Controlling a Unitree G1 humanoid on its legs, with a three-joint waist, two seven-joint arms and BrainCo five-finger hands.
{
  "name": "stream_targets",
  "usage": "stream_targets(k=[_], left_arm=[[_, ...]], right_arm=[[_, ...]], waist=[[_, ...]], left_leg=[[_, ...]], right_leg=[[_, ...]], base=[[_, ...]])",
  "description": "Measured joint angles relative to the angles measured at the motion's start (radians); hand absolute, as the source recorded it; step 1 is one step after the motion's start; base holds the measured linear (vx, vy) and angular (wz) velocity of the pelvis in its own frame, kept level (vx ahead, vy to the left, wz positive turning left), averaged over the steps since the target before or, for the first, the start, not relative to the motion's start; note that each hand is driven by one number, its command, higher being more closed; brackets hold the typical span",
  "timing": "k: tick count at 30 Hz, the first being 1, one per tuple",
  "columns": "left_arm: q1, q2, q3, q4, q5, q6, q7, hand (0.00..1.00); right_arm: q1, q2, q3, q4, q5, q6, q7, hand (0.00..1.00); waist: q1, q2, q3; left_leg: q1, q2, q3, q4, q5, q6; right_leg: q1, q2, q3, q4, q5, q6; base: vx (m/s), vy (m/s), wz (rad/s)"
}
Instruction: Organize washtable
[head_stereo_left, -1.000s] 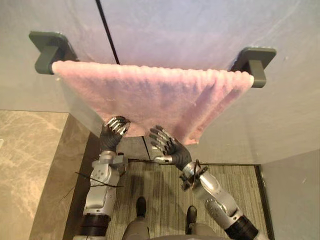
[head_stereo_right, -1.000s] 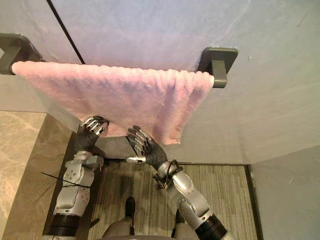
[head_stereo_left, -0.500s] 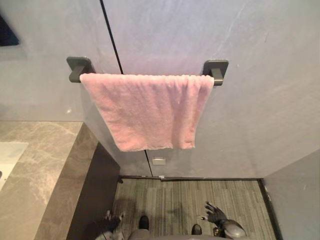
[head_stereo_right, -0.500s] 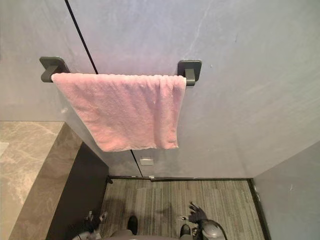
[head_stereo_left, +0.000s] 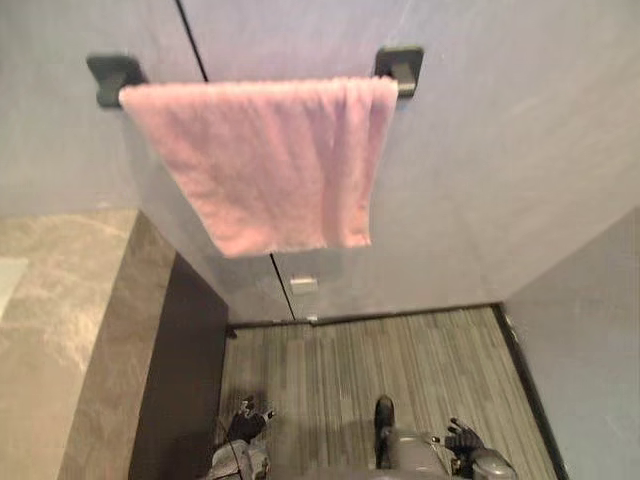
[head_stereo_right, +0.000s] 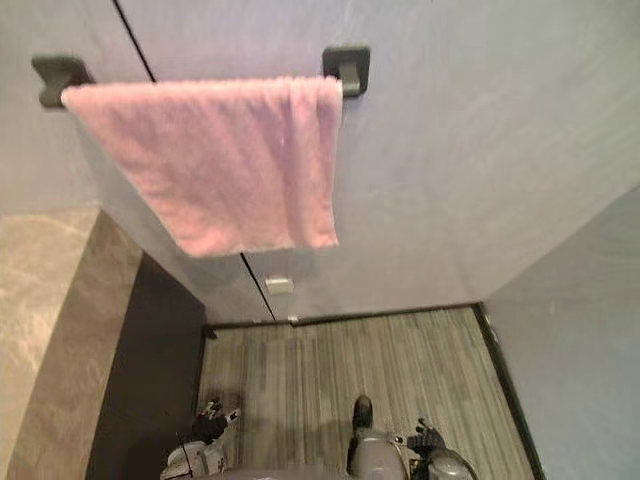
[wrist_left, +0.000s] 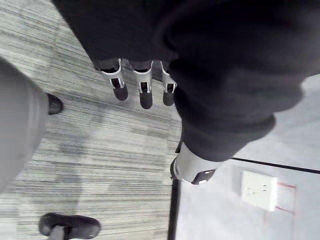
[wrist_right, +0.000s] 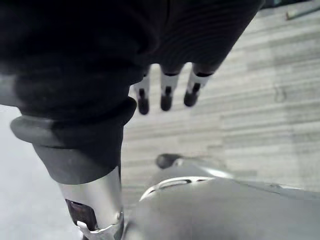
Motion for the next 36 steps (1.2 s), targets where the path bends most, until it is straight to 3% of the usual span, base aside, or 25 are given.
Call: stream_targets(k=[1, 3, 4, 6, 9, 12, 14, 16, 18, 19, 20, 21, 22, 23, 24, 25, 26, 27, 29, 30, 31, 32, 34, 35, 36], left_arm=[[0.001, 0.006, 0.007, -0.007, 0.003, -0.001, -0.002, 0.0], [0.023, 0.003, 0.063, 0.014, 0.034, -0.002, -0.001, 0.0], [0.055, 0.024, 0.076, 0.029, 0.053, -0.002, 0.001, 0.0], [0.085, 0.042, 0.081, 0.035, 0.081, -0.003, 0.002, 0.0], [0.092, 0.04, 0.109, 0.064, 0.097, 0.002, 0.005, 0.0], [0.089, 0.019, 0.103, 0.089, 0.1, 0.002, 0.008, 0.0], [0.083, 0.015, 0.065, 0.09, 0.099, 0.001, 0.017, 0.0], [0.097, 0.014, 0.06, 0.092, 0.09, -0.001, 0.029, 0.0], [0.11, 0.022, 0.08, 0.09, 0.087, -0.001, 0.034, 0.0], [0.113, 0.038, 0.111, 0.082, 0.087, -0.002, 0.039, 0.0], [0.118, 0.033, 0.128, 0.078, 0.087, -0.002, 0.048, 0.0], [0.127, 0.019, 0.132, 0.073, 0.087, -0.002, 0.051, 0.0], [0.133, 0.004, 0.135, 0.053, 0.088, -0.008, 0.05, 0.0], [0.122, 0.003, 0.143, 0.054, 0.087, -0.018, 0.05, 0.0], [0.092, 0.022, 0.187, 0.066, 0.089, -0.009, 0.051, 0.0], [0.095, 0.022, 0.201, 0.071, 0.089, -0.001, 0.054, 0.0], [0.12, 0.018, 0.215, 0.075, 0.087, 0.001, 0.061, 0.0], [0.138, 0.013, 0.206, 0.085, 0.09, 0.002, 0.067, 0.0], [0.145, -0.009, 0.174, 0.09, 0.098, 0.001, 0.073, 0.0], [0.142, -0.014, 0.169, 0.09, 0.098, 0.001, 0.073, 0.0], [0.135, -0.016, 0.151, 0.091, 0.109, 0.002, 0.069, 0.0], [0.12, 0.003, 0.141, 0.092, 0.118, 0.001, 0.067, 0.0], [0.135, 0.038, 0.121, 0.099, 0.129, 0.002, 0.068, 0.0], [0.135, 0.05, 0.115, 0.098, 0.144, 0.001, 0.068, 0.0], [0.122, 0.061, 0.112, 0.099, 0.171, -0.004, 0.068, 0.0]], right_arm=[[0.003, -0.002, 0.022, -0.021, 0.0, -0.002, -0.001, 0.0], [-0.003, -0.025, 0.052, -0.074, 0.0, -0.004, 0.013, 0.0], [0.03, -0.021, 0.055, -0.103, -0.001, -0.021, 0.021, 0.0], [0.057, -0.009, 0.056, -0.106, -0.005, -0.032, 0.028, 0.0], [0.078, 0.001, 0.055, -0.1, -0.021, -0.03, 0.028, 0.0], [0.064, -0.029, 0.064, -0.068, -0.043, -0.028, 0.026, 0.0], [0.033, -0.051, 0.082, -0.049, -0.056, -0.026, 0.024, 0.0], [0.028, -0.064, 0.088, -0.023, -0.08, -0.025, 0.022, 0.0], [0.025, -0.04, 0.087, -0.033, -0.084, -0.026, 0.021, 0.0], [0.031, -0.017, 0.078, -0.055, -0.091, -0.031, 0.018, 0.0], [0.047, -0.029, 0.058, -0.081, -0.107, -0.032, 0.015, 0.0], [0.063, -0.04, 0.054, -0.092, -0.111, -0.032, 0.012, 0.0], [0.071, -0.063, 0.05, -0.085, -0.11, -0.035, 0.005, 0.0], [0.068, -0.065, 0.04, -0.066, -0.111, -0.035, 0.006, 0.0], [0.051, -0.048, -0.006, -0.016, -0.111, -0.034, 0.001, 0.0], [0.045, -0.042, -0.021, -0.003, -0.111, -0.031, -0.007, 0.0], [0.045, -0.041, -0.032, 0.013, -0.111, -0.038, -0.015, 0.0], [0.063, -0.048, -0.044, 0.026, -0.111, -0.039, -0.017, 0.0], [0.071, -0.062, -0.056, 0.069, -0.111, -0.038, -0.021, 0.0], [0.066, -0.062, -0.065, 0.081, -0.11, -0.038, -0.02, 0.0], [0.052, -0.06, -0.088, 0.11, -0.11, -0.035, -0.02, 0.0], [0.027, -0.025, -0.101, 0.139, -0.113, -0.031, -0.021, 0.0], [0.032, -0.007, -0.123, 0.153, -0.115, -0.029, -0.015, 0.0], [0.049, -0.001, -0.141, 0.15, -0.112, -0.027, -0.016, 0.0], [0.071, 0.014, -0.162, 0.137, -0.109, -0.029, -0.014, 0.0]], waist=[[0.017, -0.008, 0.009], [0.053, 0.026, 0.027], [0.05, 0.035, 0.021], [0.053, 0.014, 0.005], [0.053, -0.006, -0.026], [0.084, 0.039, -0.052], [0.104, 0.073, -0.045], [0.107, 0.076, -0.043], [0.106, 0.028, -0.035], [0.105, -0.014, -0.018], [0.104, -0.024, -0.017], [0.107, -0.004, -0.025], [0.095, 0.043, -0.023], [0.072, 0.01, -0.031], [0.067, 0.004, -0.018], [0.081, -0.018, -0.012], [0.074, -0.032, -0.008], [0.068, -0.02, -0.022], [0.074, 0.036, -0.055], [0.075, 0.051, -0.058], [0.074, 0.073, -0.062], [0.081, 0.037, -0.044], [0.078, 0.029, -0.029], [0.073, 0.024, -0.031], [0.067, 0.019, -0.031]], left_leg=[[-0.004, -0.014, 0.02, -0.003, 0.005, 0.014], [-0.011, 0.017, 0.1, 0.032, 0.007, 0.037], [-0.011, 0.013, 0.087, 0.046, 0.017, 0.043], [-0.029, -0.024, 0.055, 0.046, 0.045, 0.042], [-0.101, -0.068, -0.029, 0.047, 0.118, 0.033], [-0.167, -0.063, -0.092, -0.094, 0.292, 0.028], [-0.199, -0.04, -0.124, -0.186, 0.401, 0.024], [-0.2, -0.014, -0.118, -0.268, 0.387, 0.038], [-0.2, -0.011, -0.056, -0.294, 0.325, 0.092], [-0.242, -0.021, 0.035, -0.16, 0.319, 0.109], [-0.292, -0.024, 0.061, 0.065, 0.308, 0.147], [-0.295, -0.016, 0.076, 0.115, 0.303, 0.165], [-0.288, -0.032, -0.001, -0.042, 0.372, 0.11], [-0.265, -0.045, -0.045, -0.152, 0.435, 0.096], [-0.312, -0.025, 0.049, 0.002, 0.336, 0.166], [-0.302, 0.0, 0.094, 0.093, 0.291, 0.167], [-0.253, 0.063, 0.143, 0.201, 0.243, 0.134], [-0.199, 0.133, 0.158, 0.227, 0.219, 0.097], [-0.116, 0.226, 0.156, 0.129, 0.215, 0.061], [-0.101, 0.232, 0.163, 0.077, 0.205, 0.024], [-0.084, 0.21, 0.188, -0.03, 0.177, -0.07], [-0.094, 0.163, 0.178, -0.025, 0.2, -0.055], [-0.133, 0.089, 0.103, 0.049, 0.167, -0.011], [-0.153, 0.04, 0.029, 0.096, 0.136, 0.025], [-0.17, -0.002, -0.041, 0.126, 0.115, 0.049]], right_leg=[[0.001, -0.009, 0.019, -0.034, 0.006, 0.021], [-0.071, -0.028, -0.012, 0.296, -0.154, -0.065], [-0.056, -0.05, 0.012, 0.568, -0.26, -0.038], [0.002, -0.109, 0.068, 0.742, -0.338, -0.02], [0.156, -0.123, 0.116, 0.602, -0.459, 0.06], [0.249, -0.071, 0.064, 0.315, -0.526, 0.065], [0.227, -0.033, 0.011, 0.288, -0.511, 0.034], [0.219, -0.001, -0.073, 0.299, -0.512, -0.002], [0.225, -0.022, -0.109, 0.273, -0.49, -0.036], [0.223, -0.063, -0.161, 0.287, -0.472, -0.035], [0.221, -0.088, -0.222, 0.316, -0.472, -0.035], [0.227, -0.074, -0.251, 0.334, -0.472, -0.035], [0.201, 0.015, -0.218, 0.315, -0.483, -0.079], [0.199, 0.048, -0.186, 0.233, -0.451, -0.124], [0.221, 0.005, -0.294, 0.188, -0.386, -0.086], [0.228, -0.019, -0.325, 0.187, -0.375, -0.087], [0.263, -0.055, -0.381, 0.172, -0.358, -0.075], [0.286, -0.071, -0.448, 0.16, -0.345, -0.06], [0.284, -0.094, -0.54, 0.156, -0.315, -0.016], [0.282, -0.104, -0.57, 0.155, -0.301, -0.002], [0.282, -0.126, -0.618, 0.147, -0.266, 0.025], [0.297, -0.165, -0.626, 0.132, -0.234, 0.03], [0.346, -0.205, -0.57, 0.118, -0.171, 0.009], [0.366, -0.225, -0.461, 0.151, -0.157, -0.003], [0.362, -0.209, -0.244, 0.194, -0.223, -0.007]], base=[[-0.42, 0.137, -0.75], [-0.45, 0.073, -0.81], [-0.32, 0.013, -0.15], [-0.19, -0.092, 0.44], [-0.17, -0.24, 1.0], [-0.3, -0.237, 0.94], [-0.37, -0.126, 1.03], [-0.34, -0.084, 1.1], [-0.21, -0.05, 0.82], [-0.21, 0.021, 1.05], [-0.22, 0.042, 1.0], [-0.18, -0.026, 1.66], [-0.17, -0.065, 1.76], [-0.19, -0.106, 2.67], [-0.18, -0.077, 1.85], [-0.17, -0.028, 1.85], [-0.18, 0.077, 1.51], [-0.17, 0.136, 1.63], [-0.14, 0.299, 1.57], [-0.16, 0.55, 1.69], [-0.11, 0.471, 1.35], [-0.14, 0.551, 1.49], [-0.07, 0.454, 1.3], [-0.08, 0.534, 1.69], [-0.08, 0.456, 1.88]])
